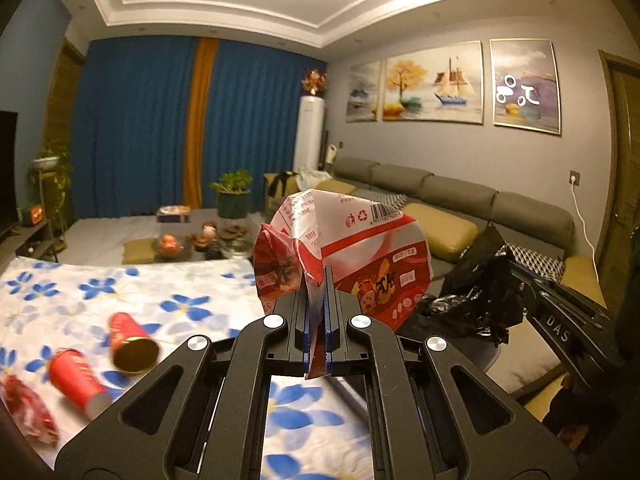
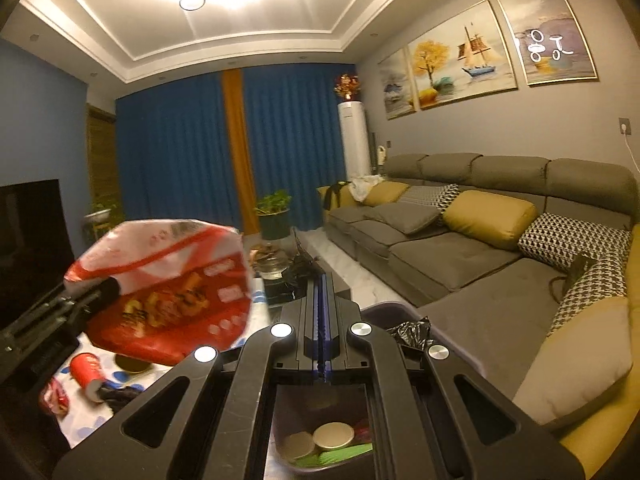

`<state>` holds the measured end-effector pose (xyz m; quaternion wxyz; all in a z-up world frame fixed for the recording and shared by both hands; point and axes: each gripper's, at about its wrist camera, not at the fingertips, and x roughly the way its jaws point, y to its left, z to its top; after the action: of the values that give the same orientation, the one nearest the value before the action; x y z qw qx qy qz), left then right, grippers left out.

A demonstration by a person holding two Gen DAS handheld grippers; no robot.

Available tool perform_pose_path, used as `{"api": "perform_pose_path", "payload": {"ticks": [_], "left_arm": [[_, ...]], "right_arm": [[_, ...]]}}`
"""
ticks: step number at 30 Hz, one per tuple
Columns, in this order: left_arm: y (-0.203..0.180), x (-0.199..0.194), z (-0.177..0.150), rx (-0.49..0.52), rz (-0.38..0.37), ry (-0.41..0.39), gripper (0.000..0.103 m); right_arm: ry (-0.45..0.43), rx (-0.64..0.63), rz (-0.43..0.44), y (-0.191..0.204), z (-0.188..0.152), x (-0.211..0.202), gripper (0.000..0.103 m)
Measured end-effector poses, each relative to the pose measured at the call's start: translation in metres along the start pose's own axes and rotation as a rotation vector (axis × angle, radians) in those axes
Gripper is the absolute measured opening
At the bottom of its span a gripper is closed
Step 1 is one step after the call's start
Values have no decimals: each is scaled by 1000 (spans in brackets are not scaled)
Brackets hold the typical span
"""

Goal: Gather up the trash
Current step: 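Lift the red snack bag and black bag and carry them over the grey bin, then open both tools to drop the red bag and black bag into the bin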

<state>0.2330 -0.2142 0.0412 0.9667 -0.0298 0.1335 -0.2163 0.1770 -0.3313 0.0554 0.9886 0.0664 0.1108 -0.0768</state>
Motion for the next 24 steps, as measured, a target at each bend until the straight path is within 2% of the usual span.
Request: {"api": "perform_pose_path", "payload": {"ticks": [10,24], "left_arm": [[-28,46,-17,26,-28,56,4],[-40,70,-23,23,-89,102,5]], "right_arm": [[60,21,-40,-25,-11,30,3],[126,43,-39,-37,-18,56,3]]}}
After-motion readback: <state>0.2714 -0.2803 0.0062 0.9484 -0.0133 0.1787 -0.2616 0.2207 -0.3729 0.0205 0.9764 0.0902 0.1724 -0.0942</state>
